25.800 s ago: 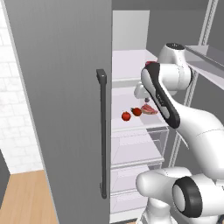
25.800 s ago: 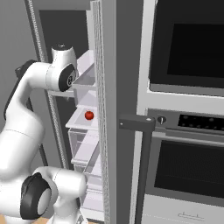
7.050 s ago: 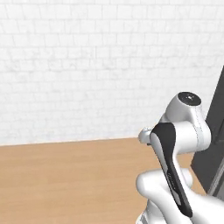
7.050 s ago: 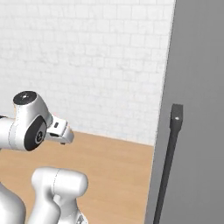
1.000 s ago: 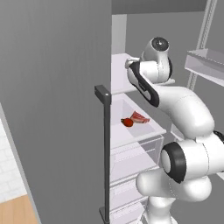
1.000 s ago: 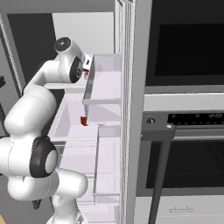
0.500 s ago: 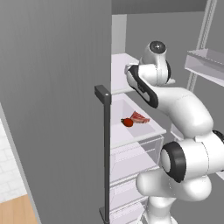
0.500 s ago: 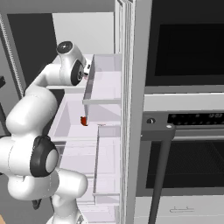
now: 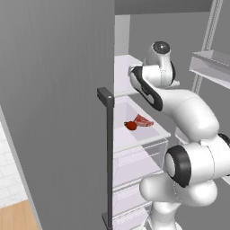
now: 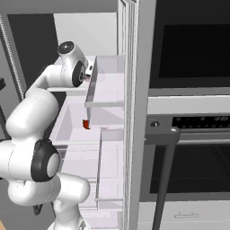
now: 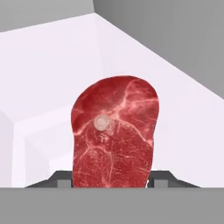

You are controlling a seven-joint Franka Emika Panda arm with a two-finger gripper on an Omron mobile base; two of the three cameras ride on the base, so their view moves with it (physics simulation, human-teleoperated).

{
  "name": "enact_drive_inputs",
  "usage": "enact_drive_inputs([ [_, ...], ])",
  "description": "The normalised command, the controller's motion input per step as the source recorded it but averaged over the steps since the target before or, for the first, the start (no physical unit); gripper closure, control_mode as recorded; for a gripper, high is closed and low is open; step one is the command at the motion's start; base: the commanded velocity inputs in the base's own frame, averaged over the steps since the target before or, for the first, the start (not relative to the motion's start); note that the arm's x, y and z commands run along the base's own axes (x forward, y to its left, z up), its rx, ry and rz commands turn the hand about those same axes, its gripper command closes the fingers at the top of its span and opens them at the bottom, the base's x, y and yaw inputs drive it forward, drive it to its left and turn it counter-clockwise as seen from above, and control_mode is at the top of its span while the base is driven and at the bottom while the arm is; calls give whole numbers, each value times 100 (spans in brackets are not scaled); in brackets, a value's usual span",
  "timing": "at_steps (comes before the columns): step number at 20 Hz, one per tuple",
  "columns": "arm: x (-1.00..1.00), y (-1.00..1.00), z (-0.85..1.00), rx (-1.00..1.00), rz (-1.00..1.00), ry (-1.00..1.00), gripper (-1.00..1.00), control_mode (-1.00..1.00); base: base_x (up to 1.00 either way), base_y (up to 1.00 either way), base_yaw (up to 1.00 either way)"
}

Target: Place one tomato and one steak in each tupperware on the nearby counter, to pack two identical lunches.

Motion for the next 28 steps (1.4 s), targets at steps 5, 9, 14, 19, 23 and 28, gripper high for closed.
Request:
enact_drive_inputs([
  [5,-100,2,20,1,-7,-8,100,-100,0,0,0],
  [9,-100,18,60,0,-9,-16,100,-100,0,0,0],
  [14,-100,34,92,0,-5,-16,100,-100,0,0,0],
  [19,-100,34,-23,0,-1,4,100,-100,0,0,0],
  [23,-100,-16,-100,11,0,9,100,-100,0,0,0],
  [28,-100,-26,-98,17,-1,22,100,-100,0,0,0],
])
